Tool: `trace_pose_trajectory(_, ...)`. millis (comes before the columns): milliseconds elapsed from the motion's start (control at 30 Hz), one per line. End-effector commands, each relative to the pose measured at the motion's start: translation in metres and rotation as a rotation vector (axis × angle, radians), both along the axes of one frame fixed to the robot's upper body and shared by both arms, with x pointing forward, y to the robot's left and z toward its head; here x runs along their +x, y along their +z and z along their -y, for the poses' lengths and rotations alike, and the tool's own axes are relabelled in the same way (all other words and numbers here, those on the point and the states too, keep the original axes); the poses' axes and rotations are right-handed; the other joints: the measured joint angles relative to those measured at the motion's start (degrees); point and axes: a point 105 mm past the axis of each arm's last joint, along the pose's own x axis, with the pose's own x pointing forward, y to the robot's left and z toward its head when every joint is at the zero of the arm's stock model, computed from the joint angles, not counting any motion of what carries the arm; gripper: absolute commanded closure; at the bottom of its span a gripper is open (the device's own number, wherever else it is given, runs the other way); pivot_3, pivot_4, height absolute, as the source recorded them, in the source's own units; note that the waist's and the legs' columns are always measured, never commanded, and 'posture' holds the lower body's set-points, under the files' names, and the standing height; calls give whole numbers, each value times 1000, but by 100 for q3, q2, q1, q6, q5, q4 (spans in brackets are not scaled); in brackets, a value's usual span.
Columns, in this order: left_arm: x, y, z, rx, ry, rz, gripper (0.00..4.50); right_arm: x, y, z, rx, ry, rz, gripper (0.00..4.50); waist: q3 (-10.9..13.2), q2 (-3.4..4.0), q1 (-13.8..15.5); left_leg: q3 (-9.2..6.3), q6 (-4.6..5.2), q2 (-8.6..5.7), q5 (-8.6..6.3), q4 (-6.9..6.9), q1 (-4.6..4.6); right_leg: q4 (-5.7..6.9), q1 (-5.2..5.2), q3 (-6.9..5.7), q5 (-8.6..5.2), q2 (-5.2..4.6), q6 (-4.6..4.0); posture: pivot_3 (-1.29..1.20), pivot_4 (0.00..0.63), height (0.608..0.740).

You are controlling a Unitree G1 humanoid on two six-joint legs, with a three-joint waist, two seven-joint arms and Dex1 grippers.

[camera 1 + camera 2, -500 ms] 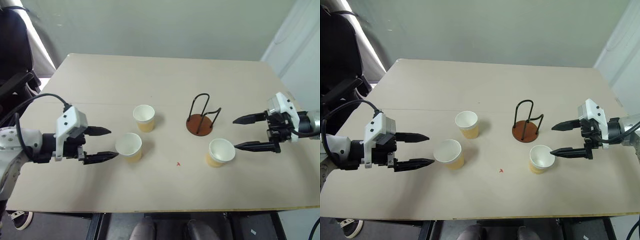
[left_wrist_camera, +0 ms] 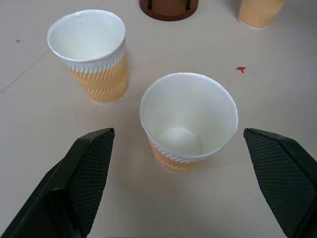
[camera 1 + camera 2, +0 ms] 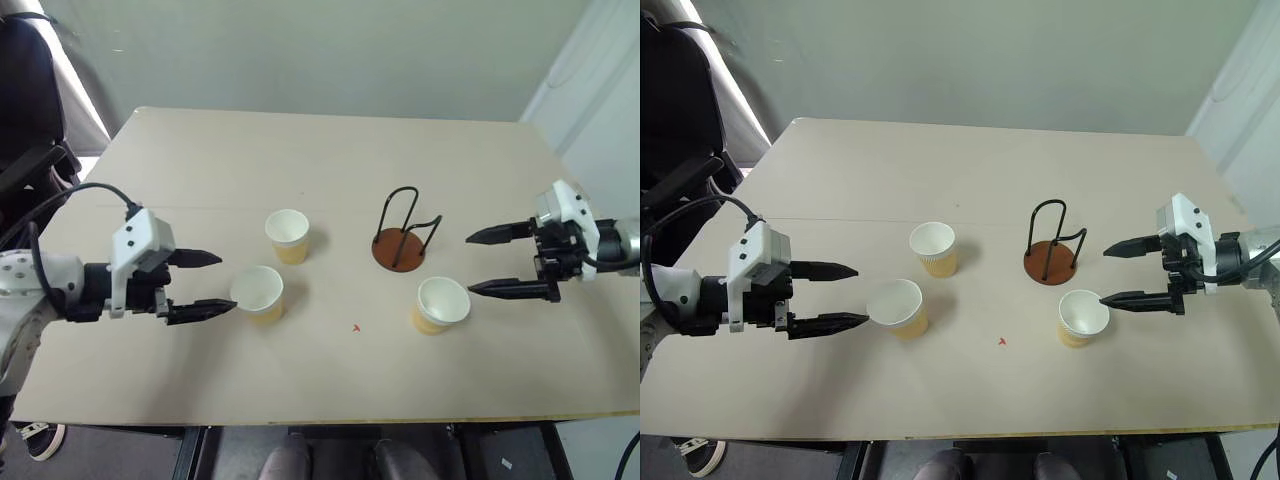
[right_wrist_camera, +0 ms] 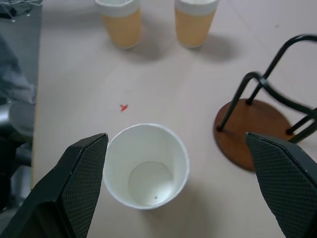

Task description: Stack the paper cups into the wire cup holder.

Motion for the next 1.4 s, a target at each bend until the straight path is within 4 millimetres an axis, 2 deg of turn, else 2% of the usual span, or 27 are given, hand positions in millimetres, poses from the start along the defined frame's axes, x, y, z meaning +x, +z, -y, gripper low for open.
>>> trace_pose_trajectory(33,1,14,-3,22,0,59,21,-6,34,-3,105,36,74,0,0,0,0,0,0,0,0,0,0,0,0,0,0,0,0,0,150,740)
trace_pose_trajectory(100,1,16,-2,19,-4,66,21,-1,39,-7,139,17,88,0,0,0,0,0,0,0,0,0,0,0,0,0,0,0,0,0,150,740)
trace_pose_trajectory(267,1,14,2,11,-12,66,21,39,39,-27,137,-205,173,0,0,-1,-20,-1,-1,0,1,4,7,8,0,0,0,0,0,0,150,740)
trace_pose_trajectory(400,1,12,4,7,-16,62,21,55,40,-35,102,-285,225,0,0,1,-36,-1,-2,1,2,-1,8,21,-10,1,0,0,-1,0,150,740)
trace_pose_trajectory(533,1,12,4,7,-16,63,21,56,26,-34,48,-273,203,0,0,0,3,-5,-2,0,1,-1,-2,11,-12,-4,0,-1,-1,0,150,740)
trace_pose_trajectory(733,-1,12,3,6,-10,61,21,51,13,-36,9,-247,165,0,0,0,-6,-4,-4,0,2,-3,-8,4,-15,-4,0,-2,-1,0,150,740)
trace_pose_trajectory(967,-2,9,3,5,-5,54,21,65,1,-23,-63,-343,168,0,0,0,-9,-3,-6,0,2,-2,-7,6,-15,-3,0,-2,-1,0,150,740)
trace_pose_trajectory(1167,-2,9,2,5,-1,49,21,73,-7,1,-84,-445,143,0,0,0,-5,-4,-6,0,2,-3,-7,5,-14,-3,0,-2,-1,0,150,740)
trace_pose_trajectory(1400,-2,8,3,10,-3,47,21,88,-19,4,-69,-542,122,0,0,0,-10,-3,-6,1,3,-4,-6,11,-17,-3,0,-2,-1,0,150,740)
